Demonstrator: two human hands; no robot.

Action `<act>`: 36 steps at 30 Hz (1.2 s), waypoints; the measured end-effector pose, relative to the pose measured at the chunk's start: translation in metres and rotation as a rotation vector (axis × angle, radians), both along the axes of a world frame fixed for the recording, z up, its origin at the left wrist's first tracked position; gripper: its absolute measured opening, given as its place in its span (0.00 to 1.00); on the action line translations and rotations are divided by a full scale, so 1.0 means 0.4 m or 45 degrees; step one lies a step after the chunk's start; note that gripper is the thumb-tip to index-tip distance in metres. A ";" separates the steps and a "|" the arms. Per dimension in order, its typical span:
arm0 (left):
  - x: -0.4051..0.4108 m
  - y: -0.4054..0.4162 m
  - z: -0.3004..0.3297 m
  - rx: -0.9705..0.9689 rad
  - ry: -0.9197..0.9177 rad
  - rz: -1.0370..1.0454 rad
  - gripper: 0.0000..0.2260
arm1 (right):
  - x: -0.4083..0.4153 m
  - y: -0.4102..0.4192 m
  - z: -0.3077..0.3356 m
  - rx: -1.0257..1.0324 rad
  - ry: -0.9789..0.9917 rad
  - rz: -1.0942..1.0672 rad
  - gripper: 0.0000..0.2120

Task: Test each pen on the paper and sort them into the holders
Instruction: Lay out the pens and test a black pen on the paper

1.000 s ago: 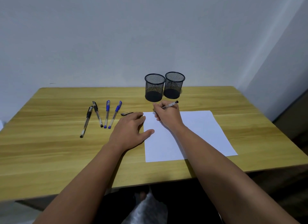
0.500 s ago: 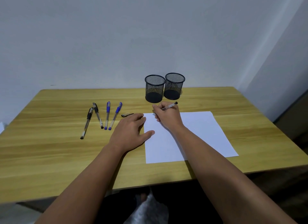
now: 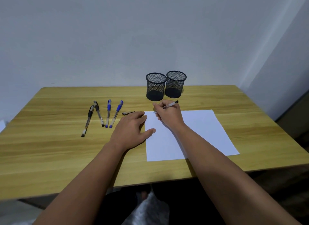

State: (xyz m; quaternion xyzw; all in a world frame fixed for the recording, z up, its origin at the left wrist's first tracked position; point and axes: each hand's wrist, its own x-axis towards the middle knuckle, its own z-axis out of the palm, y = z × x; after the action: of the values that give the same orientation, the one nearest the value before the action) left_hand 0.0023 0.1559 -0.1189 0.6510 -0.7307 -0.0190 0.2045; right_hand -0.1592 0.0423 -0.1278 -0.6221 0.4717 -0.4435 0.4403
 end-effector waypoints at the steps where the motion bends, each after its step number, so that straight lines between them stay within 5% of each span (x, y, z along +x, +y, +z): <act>1: 0.000 0.000 0.000 0.001 -0.001 -0.001 0.33 | 0.000 0.000 -0.001 -0.007 0.010 0.000 0.18; 29: 0.000 0.000 0.000 -0.023 0.013 -0.006 0.32 | 0.002 -0.006 0.009 0.032 -0.167 -0.076 0.26; 36: 0.000 0.000 0.002 -0.024 0.002 -0.012 0.32 | -0.002 -0.012 -0.008 0.047 -0.135 -0.088 0.20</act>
State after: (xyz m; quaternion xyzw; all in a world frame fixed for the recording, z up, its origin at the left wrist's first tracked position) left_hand 0.0022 0.1560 -0.1182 0.6456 -0.7337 -0.0137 0.2112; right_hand -0.1600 0.0374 -0.1309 -0.5728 0.4771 -0.4820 0.4603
